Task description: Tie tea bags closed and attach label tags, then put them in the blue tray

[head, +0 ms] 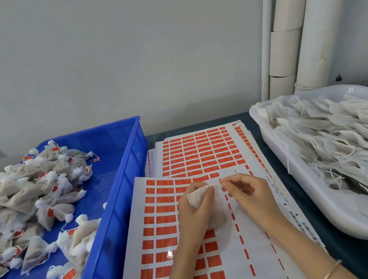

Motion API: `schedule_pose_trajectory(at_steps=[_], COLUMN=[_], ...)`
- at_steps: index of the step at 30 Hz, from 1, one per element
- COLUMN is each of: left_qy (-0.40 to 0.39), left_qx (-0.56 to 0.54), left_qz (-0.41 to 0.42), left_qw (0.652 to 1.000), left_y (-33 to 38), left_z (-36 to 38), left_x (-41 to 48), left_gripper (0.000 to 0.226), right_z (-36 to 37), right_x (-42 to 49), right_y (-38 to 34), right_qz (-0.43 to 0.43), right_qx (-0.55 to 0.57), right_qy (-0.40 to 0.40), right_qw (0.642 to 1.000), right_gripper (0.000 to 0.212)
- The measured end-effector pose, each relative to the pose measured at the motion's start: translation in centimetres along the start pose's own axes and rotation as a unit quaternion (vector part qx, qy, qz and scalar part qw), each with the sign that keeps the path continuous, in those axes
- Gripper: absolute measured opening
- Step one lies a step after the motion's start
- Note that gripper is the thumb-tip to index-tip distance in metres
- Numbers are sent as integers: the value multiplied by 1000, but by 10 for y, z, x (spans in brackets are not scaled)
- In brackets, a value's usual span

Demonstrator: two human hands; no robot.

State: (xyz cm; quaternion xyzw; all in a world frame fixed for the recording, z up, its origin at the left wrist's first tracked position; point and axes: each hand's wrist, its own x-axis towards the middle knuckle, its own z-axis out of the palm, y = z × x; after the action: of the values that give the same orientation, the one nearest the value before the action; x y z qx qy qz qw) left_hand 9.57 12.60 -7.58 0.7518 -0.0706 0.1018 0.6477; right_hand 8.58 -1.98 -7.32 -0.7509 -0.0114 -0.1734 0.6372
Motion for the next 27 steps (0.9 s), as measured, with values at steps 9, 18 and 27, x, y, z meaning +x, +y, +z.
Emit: schedule_pose_trajectory(at_steps=[9, 18, 27], left_qy=[-33, -48, -62], left_qx=[-46, 21, 5], left_qz=[-16, 28, 26], left_qw=[998, 998, 998], left_y=[5, 0, 6], left_z=[1, 3, 5], left_x=[2, 2, -1], left_gripper=[25, 15, 20], right_z=[3, 4, 1], right_x=[-7, -9, -10], right_y=[-2, 2, 4], right_qz=[-92, -137, -105], right_qx=[-142, -201, -237], right_qy=[-16, 2, 55], right_qw=[985, 970, 964], right_gripper=[18, 17, 14])
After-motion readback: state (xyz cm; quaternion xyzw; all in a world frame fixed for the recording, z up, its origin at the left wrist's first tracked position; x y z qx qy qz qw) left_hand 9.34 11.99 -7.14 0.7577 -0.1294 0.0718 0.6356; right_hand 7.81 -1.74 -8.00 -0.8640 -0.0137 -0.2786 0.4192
